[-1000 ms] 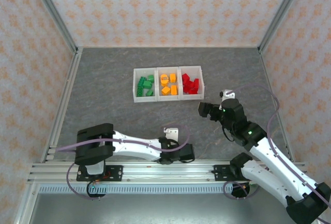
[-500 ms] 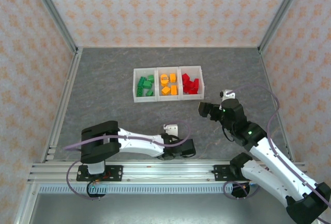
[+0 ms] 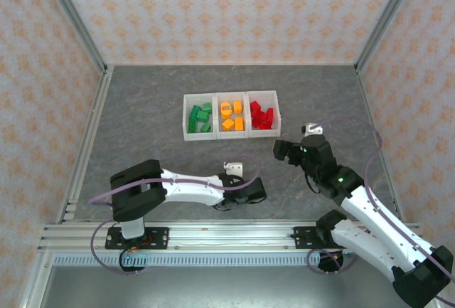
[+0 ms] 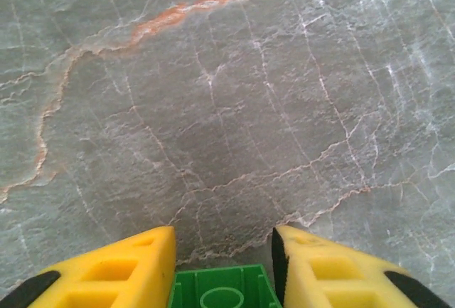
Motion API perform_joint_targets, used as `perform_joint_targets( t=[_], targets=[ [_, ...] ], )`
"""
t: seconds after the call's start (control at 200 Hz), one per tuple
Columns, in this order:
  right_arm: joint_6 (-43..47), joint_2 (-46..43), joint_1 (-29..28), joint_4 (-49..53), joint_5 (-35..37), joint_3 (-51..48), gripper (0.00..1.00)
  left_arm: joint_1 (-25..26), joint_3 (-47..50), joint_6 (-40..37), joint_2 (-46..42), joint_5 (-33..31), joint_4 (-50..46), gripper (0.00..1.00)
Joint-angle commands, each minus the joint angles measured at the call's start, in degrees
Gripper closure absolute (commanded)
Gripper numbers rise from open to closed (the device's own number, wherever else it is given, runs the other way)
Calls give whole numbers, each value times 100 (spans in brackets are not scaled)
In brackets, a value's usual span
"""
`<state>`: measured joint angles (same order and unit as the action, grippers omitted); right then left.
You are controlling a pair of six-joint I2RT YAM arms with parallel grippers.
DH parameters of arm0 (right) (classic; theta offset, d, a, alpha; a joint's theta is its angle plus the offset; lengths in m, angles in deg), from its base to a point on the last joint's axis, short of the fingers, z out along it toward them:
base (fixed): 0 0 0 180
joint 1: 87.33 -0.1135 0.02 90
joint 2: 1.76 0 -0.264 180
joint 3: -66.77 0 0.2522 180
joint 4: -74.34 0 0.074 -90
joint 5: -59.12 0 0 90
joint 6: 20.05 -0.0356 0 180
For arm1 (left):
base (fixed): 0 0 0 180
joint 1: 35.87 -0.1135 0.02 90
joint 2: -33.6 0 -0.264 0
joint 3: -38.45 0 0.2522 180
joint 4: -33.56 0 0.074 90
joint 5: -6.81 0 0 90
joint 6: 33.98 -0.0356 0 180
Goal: Sort the legos into containers by color
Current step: Pick up the lego from the middle-left of the table, then place the lego in the container.
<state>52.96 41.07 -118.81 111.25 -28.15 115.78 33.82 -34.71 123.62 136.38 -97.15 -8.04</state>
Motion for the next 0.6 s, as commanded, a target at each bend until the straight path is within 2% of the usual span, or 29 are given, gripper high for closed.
perform_joint_targets(
  t=[0.0,0.1,0.275,0.435,0.591],
  targets=[
    [-114,6,-42,40,255,-7,0,-84,44,-251,-115,-98,-29,69],
    [-129,6,-42,49,299,-6,0,-146,-75,-372,-224,-141,-148,73],
    [-153,0,-42,62,343,-9,0,-483,-256,-748,-628,-399,-646,74],
    [-158,6,-42,57,361,-8,0,-1300,-329,-1389,-1220,-802,-1056,74],
    [-153,45,-42,49,346,0,1,-2330,-728,-2334,-1471,-1034,-1090,74]
  ],
)
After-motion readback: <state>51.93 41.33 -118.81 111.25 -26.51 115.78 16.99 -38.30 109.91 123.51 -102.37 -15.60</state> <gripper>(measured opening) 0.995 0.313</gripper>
